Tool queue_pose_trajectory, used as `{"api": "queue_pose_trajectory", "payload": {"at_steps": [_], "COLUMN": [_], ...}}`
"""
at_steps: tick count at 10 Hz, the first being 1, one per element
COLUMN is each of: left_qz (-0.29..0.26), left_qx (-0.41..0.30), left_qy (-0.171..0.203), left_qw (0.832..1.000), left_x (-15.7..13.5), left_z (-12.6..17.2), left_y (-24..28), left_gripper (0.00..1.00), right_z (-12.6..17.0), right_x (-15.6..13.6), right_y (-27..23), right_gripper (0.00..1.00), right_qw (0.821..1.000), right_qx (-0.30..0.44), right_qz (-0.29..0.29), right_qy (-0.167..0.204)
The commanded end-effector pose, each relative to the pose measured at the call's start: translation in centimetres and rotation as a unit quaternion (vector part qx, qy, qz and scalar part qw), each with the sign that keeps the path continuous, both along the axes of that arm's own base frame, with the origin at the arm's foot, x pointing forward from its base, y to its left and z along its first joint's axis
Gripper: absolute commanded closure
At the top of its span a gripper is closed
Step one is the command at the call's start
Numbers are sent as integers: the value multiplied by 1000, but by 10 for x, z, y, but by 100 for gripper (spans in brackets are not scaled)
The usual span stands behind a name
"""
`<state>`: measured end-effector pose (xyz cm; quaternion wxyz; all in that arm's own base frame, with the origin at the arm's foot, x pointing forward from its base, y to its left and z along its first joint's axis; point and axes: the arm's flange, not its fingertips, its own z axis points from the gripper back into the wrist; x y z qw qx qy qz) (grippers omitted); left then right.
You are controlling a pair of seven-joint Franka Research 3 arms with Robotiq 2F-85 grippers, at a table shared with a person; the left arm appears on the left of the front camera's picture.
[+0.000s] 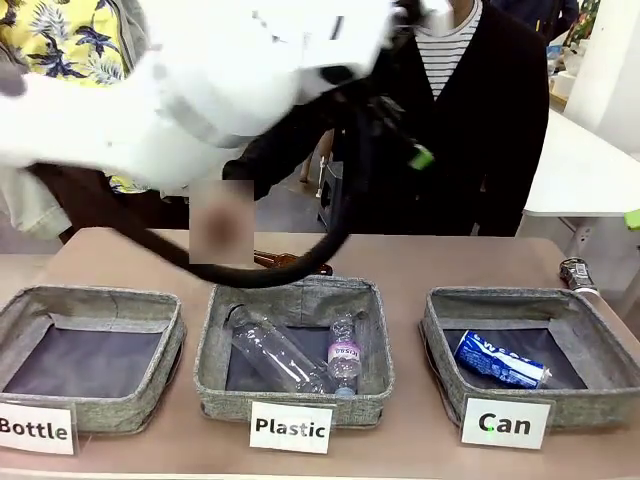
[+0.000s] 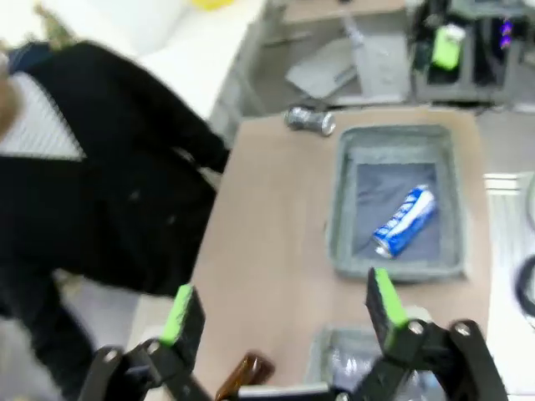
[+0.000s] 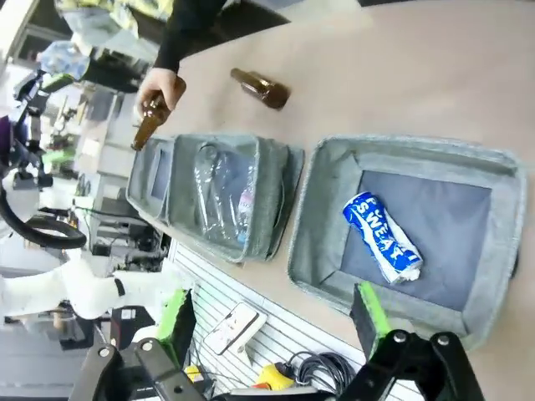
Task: Sort the can waste into the basket.
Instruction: Pick up the can waste from the table and place it in the right Fabric basket.
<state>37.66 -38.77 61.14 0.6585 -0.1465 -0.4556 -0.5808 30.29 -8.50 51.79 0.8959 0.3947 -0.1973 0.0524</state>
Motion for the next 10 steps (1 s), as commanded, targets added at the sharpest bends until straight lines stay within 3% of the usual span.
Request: {"api": "queue_pose_trajectory", "payload": {"at_steps": [1, 6, 10], "left_qz": [-15, -34, -37], "left_qx": [0, 40, 41], "left_qy": [14, 35, 36], "left_qw": [1000, 998, 998], "left_x": [-27, -13, -10], "left_z": [-22, -37, -39], "left_y": [41, 24, 24], "left_gripper": [0, 0, 0], "right_z": [2, 12, 10], "right_x": [-2, -8, -6], "right_y": [5, -38, -40], "right_gripper": [0, 0, 0], "right_qw": [999, 994, 993], "right_qx": [29, 84, 84], "right_qz": [13, -65, -82], "right_qy": [11, 16, 33]}}
